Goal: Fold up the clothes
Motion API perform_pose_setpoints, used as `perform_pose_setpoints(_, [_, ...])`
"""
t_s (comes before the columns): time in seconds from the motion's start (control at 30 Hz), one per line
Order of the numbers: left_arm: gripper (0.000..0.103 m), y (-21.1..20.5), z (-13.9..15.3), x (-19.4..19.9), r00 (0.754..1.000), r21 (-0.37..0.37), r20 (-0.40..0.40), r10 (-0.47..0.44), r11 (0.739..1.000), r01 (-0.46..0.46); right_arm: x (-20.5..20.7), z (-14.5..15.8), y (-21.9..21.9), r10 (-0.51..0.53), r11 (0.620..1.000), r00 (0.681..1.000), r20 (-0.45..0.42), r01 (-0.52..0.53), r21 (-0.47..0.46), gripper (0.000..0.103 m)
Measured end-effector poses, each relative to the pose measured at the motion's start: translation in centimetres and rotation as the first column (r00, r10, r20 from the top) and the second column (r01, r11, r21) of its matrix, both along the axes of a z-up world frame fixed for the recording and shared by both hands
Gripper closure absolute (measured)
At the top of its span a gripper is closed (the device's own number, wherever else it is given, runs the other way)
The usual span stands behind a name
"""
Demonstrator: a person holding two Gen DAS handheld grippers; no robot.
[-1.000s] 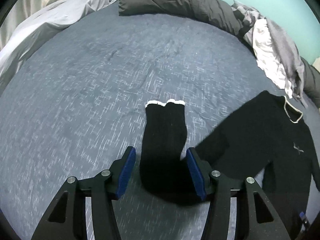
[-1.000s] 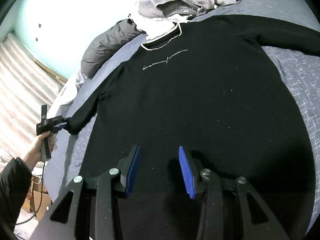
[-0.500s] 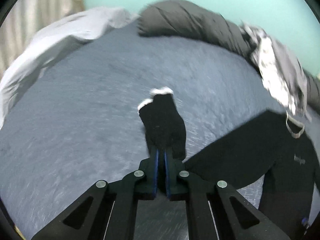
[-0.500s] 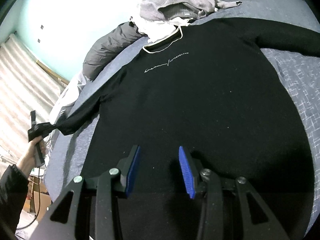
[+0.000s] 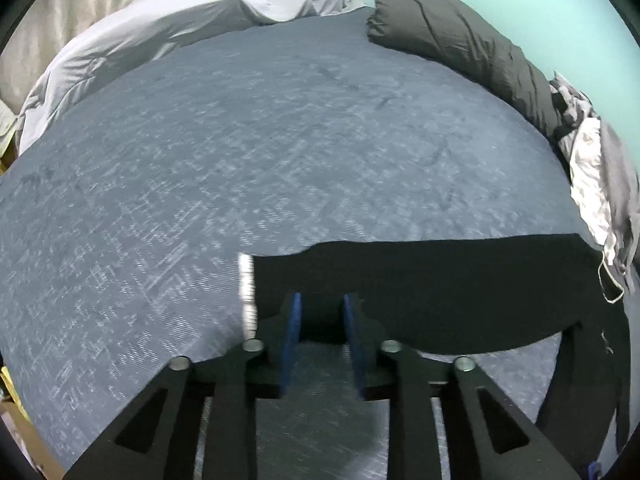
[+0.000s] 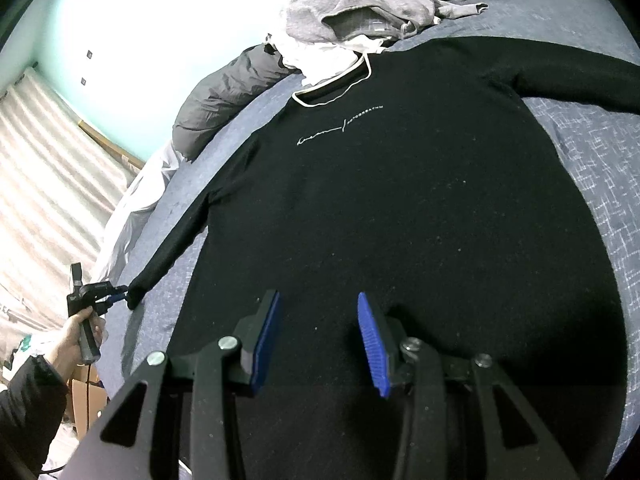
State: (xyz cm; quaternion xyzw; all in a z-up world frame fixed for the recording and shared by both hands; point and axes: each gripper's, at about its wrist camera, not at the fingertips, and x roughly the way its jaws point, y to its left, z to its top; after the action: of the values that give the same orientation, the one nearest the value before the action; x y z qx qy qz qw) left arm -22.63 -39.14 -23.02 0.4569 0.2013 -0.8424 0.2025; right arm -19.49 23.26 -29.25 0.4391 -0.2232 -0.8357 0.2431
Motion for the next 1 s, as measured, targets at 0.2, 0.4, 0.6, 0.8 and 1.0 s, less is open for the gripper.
perform_pose_setpoints(0.2, [0.065, -2.7, -1.5, 1.8, 0.999, -0.001, -0.013, 0.035, 0.999, -0.035, 0.1, -0.2, -0.1, 0.002, 1.0, 1.0, 0.003, -0.003, 0.005, 0.063])
perform_pose_setpoints(0.4, [0.058, -3.4, -2.7, 2.6, 0.999, 0.05, -0.039, 0.012, 0.999, -0.01, 0.2, -0.4, -0.3, 0.004, 1.0, 1.0, 0.006, -0.005, 0.016, 0.063])
perform_pose_setpoints(0.6, [0.072, -2.2, -2.6, 0.7, 0.995, 0.046, -0.052, -0.082, 0.995, 0.084, 0.1, -0.6, -0.2, 0.002, 1.0, 1.0, 0.009, -0.002, 0.021, 0.063])
perform_pose_setpoints(0.8, [0.101, -2.1, -0.3, -0.2, 0.993, -0.002, -0.074, -0.093, 0.996, 0.093, 0.1, -0.7, -0.1, 0.002, 1.0, 1.0, 0.011, -0.002, 0.02, 0.063])
perform_pose_setpoints(1.0, [0.101, -5.6, 2.4, -1.1, 0.997, -0.022, -0.075, -0.031, 0.999, 0.03, 0.2, -0.7, -0.4, 0.009, 1.0, 1.0, 0.011, -0.009, 0.023, 0.063])
